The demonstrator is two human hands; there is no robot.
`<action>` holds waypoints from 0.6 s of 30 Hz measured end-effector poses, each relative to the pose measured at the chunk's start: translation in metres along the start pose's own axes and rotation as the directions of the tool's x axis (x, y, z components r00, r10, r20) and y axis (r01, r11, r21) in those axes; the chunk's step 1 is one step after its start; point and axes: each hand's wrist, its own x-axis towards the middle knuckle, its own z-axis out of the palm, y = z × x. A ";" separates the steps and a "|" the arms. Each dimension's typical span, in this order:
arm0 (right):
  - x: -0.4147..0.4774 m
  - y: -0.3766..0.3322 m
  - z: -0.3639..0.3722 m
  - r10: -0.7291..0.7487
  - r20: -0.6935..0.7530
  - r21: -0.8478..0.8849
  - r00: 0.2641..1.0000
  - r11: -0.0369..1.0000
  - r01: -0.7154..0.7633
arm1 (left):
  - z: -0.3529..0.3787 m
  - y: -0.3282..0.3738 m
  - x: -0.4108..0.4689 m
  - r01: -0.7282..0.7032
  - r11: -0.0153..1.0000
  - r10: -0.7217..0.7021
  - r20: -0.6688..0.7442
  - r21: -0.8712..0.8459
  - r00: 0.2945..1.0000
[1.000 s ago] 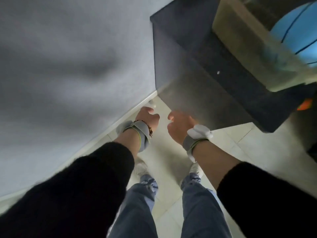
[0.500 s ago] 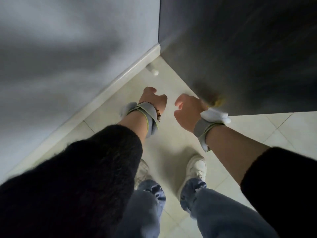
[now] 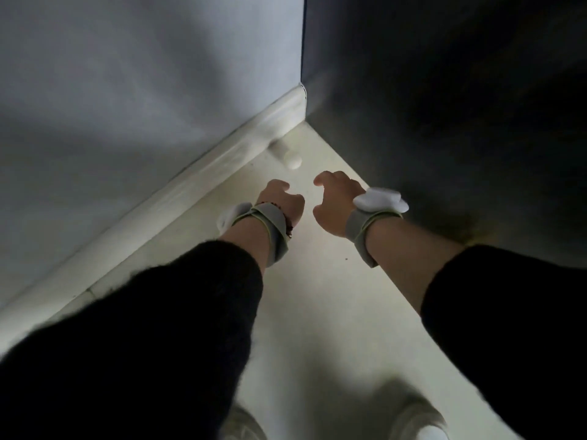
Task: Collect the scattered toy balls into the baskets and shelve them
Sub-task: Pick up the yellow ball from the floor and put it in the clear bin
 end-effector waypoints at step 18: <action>0.010 -0.010 0.054 0.145 -0.289 0.379 0.946 0.925 -0.027 | 0.018 -0.056 0.041 -0.057 0.998 0.055 -0.110 -0.012 0.992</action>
